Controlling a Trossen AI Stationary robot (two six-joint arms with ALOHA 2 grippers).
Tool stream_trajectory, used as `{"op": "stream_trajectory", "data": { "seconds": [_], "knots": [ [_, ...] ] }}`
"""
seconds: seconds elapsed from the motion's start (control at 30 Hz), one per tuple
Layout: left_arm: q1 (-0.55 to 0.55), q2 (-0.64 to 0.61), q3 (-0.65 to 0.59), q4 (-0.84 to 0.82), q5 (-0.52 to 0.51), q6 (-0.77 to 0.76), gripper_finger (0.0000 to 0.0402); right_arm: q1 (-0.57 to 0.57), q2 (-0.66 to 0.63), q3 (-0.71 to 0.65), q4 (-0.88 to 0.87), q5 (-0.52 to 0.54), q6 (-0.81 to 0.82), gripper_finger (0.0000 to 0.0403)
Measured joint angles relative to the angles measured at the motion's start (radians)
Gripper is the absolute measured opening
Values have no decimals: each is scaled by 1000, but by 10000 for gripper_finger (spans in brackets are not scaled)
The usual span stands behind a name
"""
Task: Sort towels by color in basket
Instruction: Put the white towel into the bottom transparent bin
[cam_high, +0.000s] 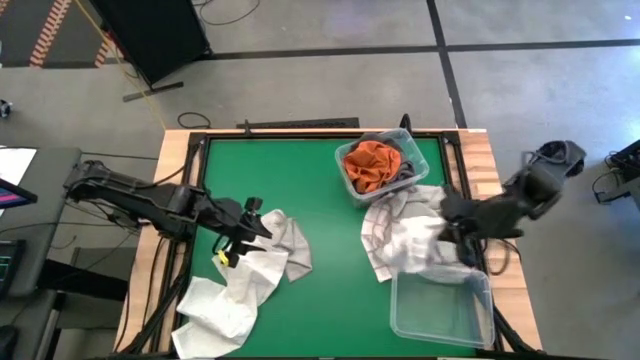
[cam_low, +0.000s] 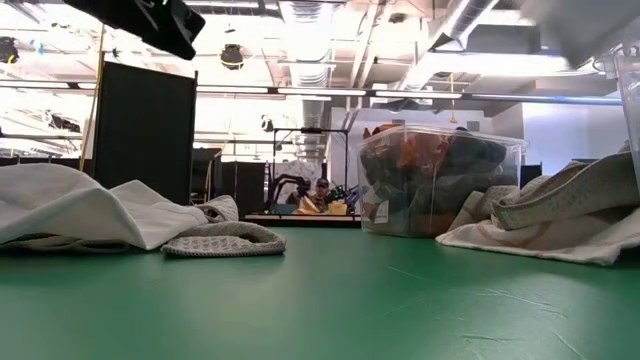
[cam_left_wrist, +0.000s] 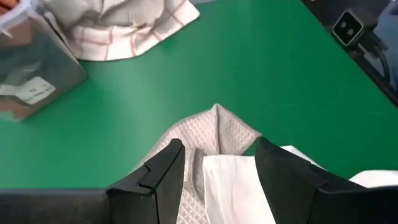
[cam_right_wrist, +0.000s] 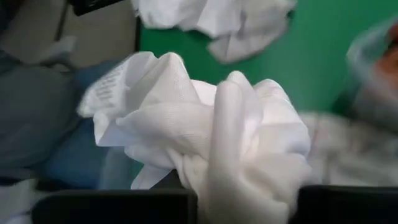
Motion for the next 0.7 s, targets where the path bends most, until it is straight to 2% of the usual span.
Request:
{"op": "stream_trajectory", "data": {
  "seconds": [0.17, 0.33, 0.57, 0.7],
  "knots": [
    [0, 41, 0, 0, 0, 8, 187, 160, -22, 1, -112, -5, 322, 78],
    [0, 79, 0, 0, -1, 15, 187, 315, 45, -28, -114, -7, 546, 78],
    [0, 90, 0, -2, -1, 14, 187, 429, 223, -85, -79, -13, 676, 79],
    [0, 88, 0, -1, -1, 14, 187, 445, 340, -90, -80, -18, 693, 80]
  ]
}}
